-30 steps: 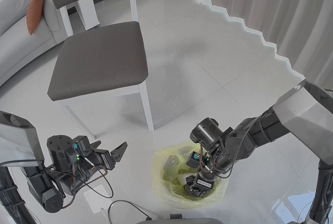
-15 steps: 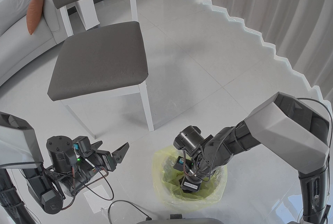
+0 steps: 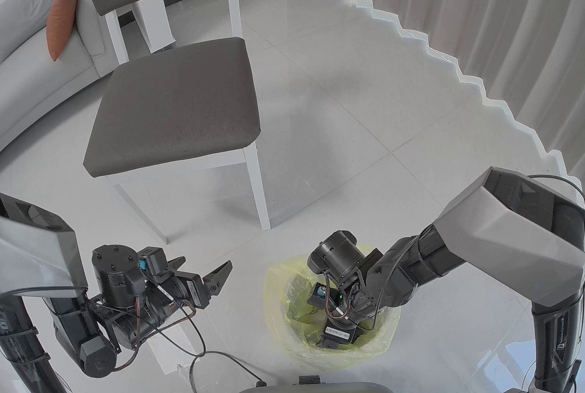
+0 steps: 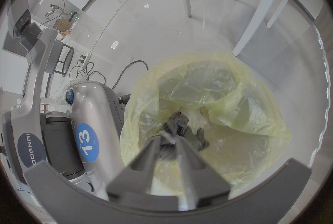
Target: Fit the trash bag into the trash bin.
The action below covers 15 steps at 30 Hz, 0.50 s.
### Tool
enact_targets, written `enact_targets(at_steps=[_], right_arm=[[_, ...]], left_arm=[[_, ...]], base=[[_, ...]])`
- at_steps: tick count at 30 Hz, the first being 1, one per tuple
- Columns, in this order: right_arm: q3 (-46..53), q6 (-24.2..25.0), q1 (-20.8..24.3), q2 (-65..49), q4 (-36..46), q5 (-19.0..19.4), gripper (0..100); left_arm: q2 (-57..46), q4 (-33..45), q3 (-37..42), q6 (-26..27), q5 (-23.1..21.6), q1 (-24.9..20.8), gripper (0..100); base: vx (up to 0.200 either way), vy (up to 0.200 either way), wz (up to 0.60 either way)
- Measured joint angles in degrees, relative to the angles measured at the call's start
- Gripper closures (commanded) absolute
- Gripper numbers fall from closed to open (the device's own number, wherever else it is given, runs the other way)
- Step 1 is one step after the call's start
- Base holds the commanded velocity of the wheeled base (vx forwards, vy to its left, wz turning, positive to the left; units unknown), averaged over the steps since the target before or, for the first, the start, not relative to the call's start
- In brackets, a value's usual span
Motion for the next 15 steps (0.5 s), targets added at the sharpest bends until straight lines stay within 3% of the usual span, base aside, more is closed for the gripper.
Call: enact_targets(at_steps=[6,15], right_arm=[[-0.5,-0.4,0.3,2.6,-1.3,-2.2,0],[-2.5,-0.8,3.4,5.6,-1.9,-2.3,0]], left_arm=[[0.5,0.0,0.4,-0.3,0.8,-0.5,0],[-0.2,0.0,0.0,0.0,3.1,-0.9,0]], base=[[0.0,0.0,0.0],[0.0,0.0,0.0]])
